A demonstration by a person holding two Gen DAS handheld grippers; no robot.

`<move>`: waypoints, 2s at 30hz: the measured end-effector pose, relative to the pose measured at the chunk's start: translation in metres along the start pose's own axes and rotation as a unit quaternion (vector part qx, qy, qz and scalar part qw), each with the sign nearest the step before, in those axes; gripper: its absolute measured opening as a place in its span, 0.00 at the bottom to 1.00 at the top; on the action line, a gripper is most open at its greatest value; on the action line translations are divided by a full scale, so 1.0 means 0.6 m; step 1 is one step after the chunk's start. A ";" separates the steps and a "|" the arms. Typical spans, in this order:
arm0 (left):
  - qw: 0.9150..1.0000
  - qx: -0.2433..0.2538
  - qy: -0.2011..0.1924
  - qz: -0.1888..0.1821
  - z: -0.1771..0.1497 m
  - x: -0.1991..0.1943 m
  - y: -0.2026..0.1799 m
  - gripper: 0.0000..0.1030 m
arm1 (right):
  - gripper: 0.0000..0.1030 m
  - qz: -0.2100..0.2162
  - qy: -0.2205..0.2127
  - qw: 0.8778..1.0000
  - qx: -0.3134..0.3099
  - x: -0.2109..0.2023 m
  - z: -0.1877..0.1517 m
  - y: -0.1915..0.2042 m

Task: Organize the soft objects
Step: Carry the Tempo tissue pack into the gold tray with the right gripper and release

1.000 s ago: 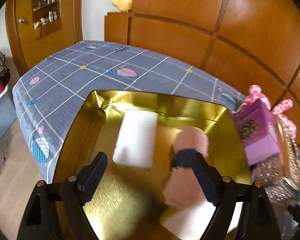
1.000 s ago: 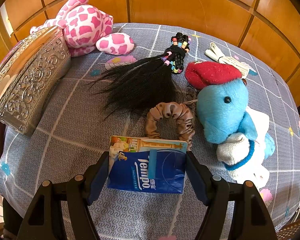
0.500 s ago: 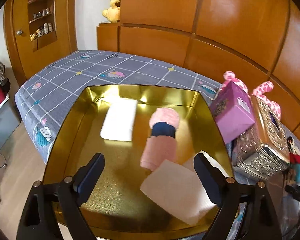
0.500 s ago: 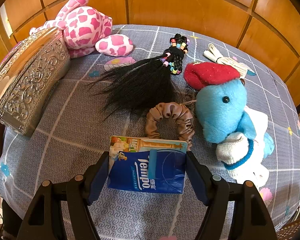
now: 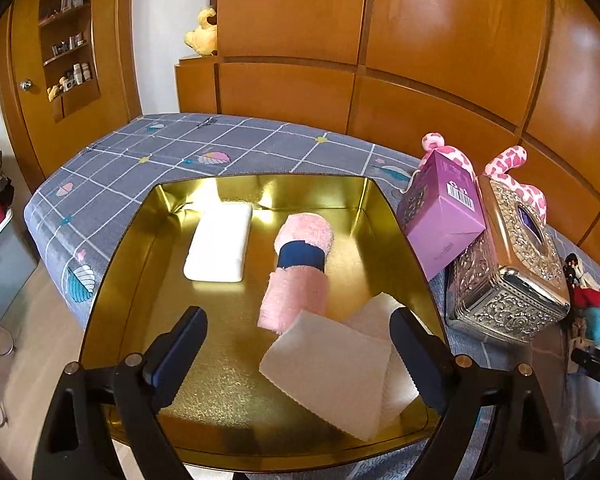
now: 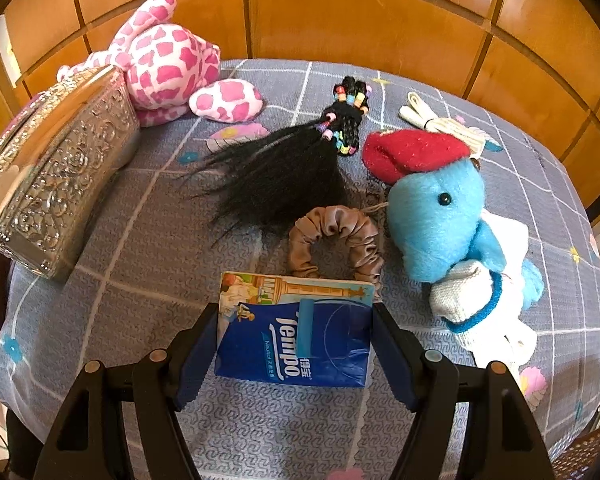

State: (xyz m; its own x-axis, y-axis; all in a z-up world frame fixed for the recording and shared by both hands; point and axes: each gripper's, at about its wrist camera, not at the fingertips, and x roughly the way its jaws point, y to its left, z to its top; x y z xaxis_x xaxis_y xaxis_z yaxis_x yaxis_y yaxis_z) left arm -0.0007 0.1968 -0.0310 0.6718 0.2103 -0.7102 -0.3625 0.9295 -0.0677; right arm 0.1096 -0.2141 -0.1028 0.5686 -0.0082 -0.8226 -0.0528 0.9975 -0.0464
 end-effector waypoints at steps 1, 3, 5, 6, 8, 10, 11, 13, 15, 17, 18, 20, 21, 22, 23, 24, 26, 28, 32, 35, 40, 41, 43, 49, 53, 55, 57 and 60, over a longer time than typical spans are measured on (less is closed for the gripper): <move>1.000 0.001 0.001 0.000 -0.001 0.001 -0.001 0.90 | 0.72 0.000 -0.004 1.000 0.000 -0.004 0.000 0.002; 1.000 0.004 0.003 0.000 -0.002 0.003 -0.002 0.90 | 0.72 0.001 -0.012 1.000 -0.001 -0.013 -0.001 0.006; 1.000 0.004 0.006 0.000 -0.002 0.005 -0.002 0.90 | 0.72 0.001 -0.023 1.000 -0.007 -0.027 -0.004 0.015; 1.000 0.004 0.007 -0.001 -0.003 0.006 -0.001 0.90 | 0.72 0.001 -0.029 1.000 -0.011 -0.034 -0.004 0.019; 1.000 0.004 0.009 -0.001 -0.004 0.009 -0.001 0.90 | 0.72 0.001 -0.047 0.999 -0.025 -0.052 -0.006 0.032; 1.000 0.004 0.010 0.000 -0.004 0.010 -0.001 0.90 | 0.72 0.003 -0.065 0.997 -0.039 -0.071 -0.006 0.045; 1.000 0.003 0.011 0.000 -0.004 0.012 0.001 0.90 | 0.72 0.006 -0.073 0.996 -0.045 -0.080 -0.007 0.051; 1.000 -0.001 0.012 0.001 -0.004 0.015 0.005 0.90 | 0.72 0.022 -0.086 0.995 -0.050 -0.098 -0.006 0.060; 1.000 -0.003 0.015 0.002 -0.004 0.018 0.008 0.90 | 0.72 0.064 -0.095 0.992 -0.052 -0.121 -0.002 0.070; 1.000 -0.006 0.018 0.003 -0.004 0.021 0.012 0.90 | 0.72 0.109 -0.108 0.986 -0.069 -0.151 0.002 0.090; 1.000 -0.007 0.019 0.003 -0.003 0.022 0.014 0.90 | 0.72 0.122 -0.113 0.983 -0.081 -0.162 0.003 0.102; 1.000 -0.007 0.017 0.006 0.004 0.022 0.022 0.90 | 0.72 0.154 -0.120 0.975 -0.109 -0.184 0.005 0.132; 1.000 -0.008 0.015 0.009 0.010 0.020 0.028 0.90 | 0.72 0.168 -0.121 0.971 -0.123 -0.192 0.005 0.147; 1.000 -0.012 0.010 0.012 0.017 0.017 0.037 0.90 | 0.72 0.182 -0.122 0.966 -0.139 -0.199 0.003 0.166; 1.000 -0.017 0.005 0.015 0.023 0.012 0.048 0.90 | 0.72 0.193 -0.122 0.962 -0.152 -0.206 0.002 0.182; 1.000 -0.023 0.000 0.018 0.030 0.008 0.060 0.90 | 0.72 0.205 -0.120 0.957 -0.166 -0.212 0.000 0.203; 0.999 -0.028 -0.010 0.033 0.040 -0.001 0.085 0.90 | 0.72 0.230 -0.116 0.946 -0.195 -0.218 0.001 0.240; 0.998 -0.034 -0.017 0.052 0.045 -0.005 0.110 0.90 | 0.72 0.245 -0.111 0.937 -0.224 -0.220 0.004 0.282; 0.994 -0.092 -0.014 0.062 0.048 -0.001 0.170 0.90 | 0.72 0.278 -0.093 0.916 -0.272 -0.217 0.002 0.380; 0.992 -0.113 -0.016 0.060 0.049 -0.001 0.192 0.90 | 0.72 0.288 -0.075 0.911 -0.286 -0.195 0.011 0.445; 0.991 -0.124 -0.013 0.054 0.051 0.005 0.203 0.90 | 0.73 0.272 -0.066 0.915 -0.290 -0.149 0.042 0.534; 0.991 -0.125 -0.009 0.054 0.050 0.008 0.204 0.90 | 0.73 0.269 -0.060 0.917 -0.288 -0.136 0.050 0.549; 0.990 -0.129 -0.006 0.051 0.049 0.010 0.206 0.90 | 0.73 0.260 -0.053 0.922 -0.283 -0.110 0.062 0.572; 0.992 -0.116 -0.008 0.053 0.047 0.011 0.194 0.90 | 0.82 0.246 -0.035 0.930 -0.273 -0.063 0.063 0.591; 0.994 -0.094 -0.015 0.050 0.046 0.006 0.177 0.90 | 0.82 0.241 -0.041 0.931 -0.272 -0.068 0.058 0.582; 0.995 -0.084 -0.020 0.051 0.046 0.003 0.168 0.90 | 0.82 0.247 -0.043 0.930 -0.268 -0.074 0.055 0.575; 0.996 -0.075 -0.025 0.050 0.046 -0.001 0.159 0.90 | 0.82 0.248 -0.050 0.929 -0.269 -0.087 0.049 0.564; 0.996 -0.064 -0.029 0.048 0.045 -0.006 0.147 0.90 | 0.82 0.238 -0.067 0.929 -0.275 -0.104 0.038 0.551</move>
State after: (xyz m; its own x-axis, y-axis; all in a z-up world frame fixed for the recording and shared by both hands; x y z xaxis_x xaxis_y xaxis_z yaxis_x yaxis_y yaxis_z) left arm -0.0178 0.2861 -0.0154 0.6647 0.3163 -0.6768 -0.5033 0.8591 -0.0928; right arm 0.0752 0.1177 -0.0537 0.4690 0.4711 -0.7471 -0.7149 0.6992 -0.0078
